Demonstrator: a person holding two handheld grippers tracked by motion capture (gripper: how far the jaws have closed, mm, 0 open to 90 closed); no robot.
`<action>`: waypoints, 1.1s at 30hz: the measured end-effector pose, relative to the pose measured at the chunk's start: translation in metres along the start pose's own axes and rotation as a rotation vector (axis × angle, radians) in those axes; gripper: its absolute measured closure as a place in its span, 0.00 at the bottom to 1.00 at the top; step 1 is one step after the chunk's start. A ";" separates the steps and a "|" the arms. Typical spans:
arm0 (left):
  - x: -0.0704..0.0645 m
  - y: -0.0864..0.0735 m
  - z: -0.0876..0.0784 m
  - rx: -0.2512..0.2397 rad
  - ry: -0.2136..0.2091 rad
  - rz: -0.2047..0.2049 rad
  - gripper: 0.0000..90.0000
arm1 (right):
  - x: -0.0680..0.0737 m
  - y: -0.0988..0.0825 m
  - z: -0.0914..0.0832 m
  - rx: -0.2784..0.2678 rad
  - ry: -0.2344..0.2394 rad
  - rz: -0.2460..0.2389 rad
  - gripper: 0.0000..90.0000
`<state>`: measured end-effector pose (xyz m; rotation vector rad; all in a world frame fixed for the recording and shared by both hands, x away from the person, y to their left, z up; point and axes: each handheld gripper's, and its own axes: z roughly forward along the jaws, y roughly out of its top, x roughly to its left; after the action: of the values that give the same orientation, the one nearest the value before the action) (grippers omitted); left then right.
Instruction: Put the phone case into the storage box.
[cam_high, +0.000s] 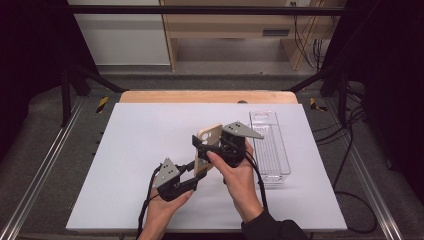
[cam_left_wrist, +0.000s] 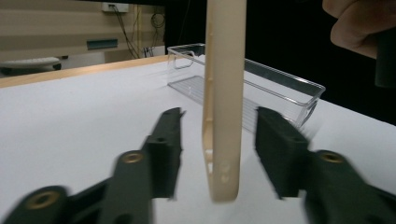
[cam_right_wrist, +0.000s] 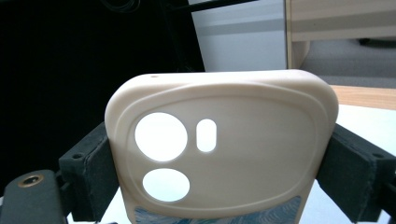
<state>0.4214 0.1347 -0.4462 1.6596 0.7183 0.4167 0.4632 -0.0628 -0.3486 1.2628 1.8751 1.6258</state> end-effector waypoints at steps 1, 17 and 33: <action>0.001 0.000 -0.001 0.009 0.009 -0.003 0.47 | -0.002 0.001 0.000 0.001 -0.003 0.007 0.13; 0.030 0.000 -0.037 0.082 0.140 0.034 0.12 | -0.053 0.047 0.006 0.037 -0.118 0.068 0.13; 0.060 -0.013 -0.071 0.030 0.204 0.038 0.06 | -0.081 0.091 0.000 -0.032 -0.203 -0.006 0.13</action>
<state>0.4185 0.2287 -0.4500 1.6760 0.8476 0.6108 0.5421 -0.1325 -0.2874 1.3521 1.7223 1.4583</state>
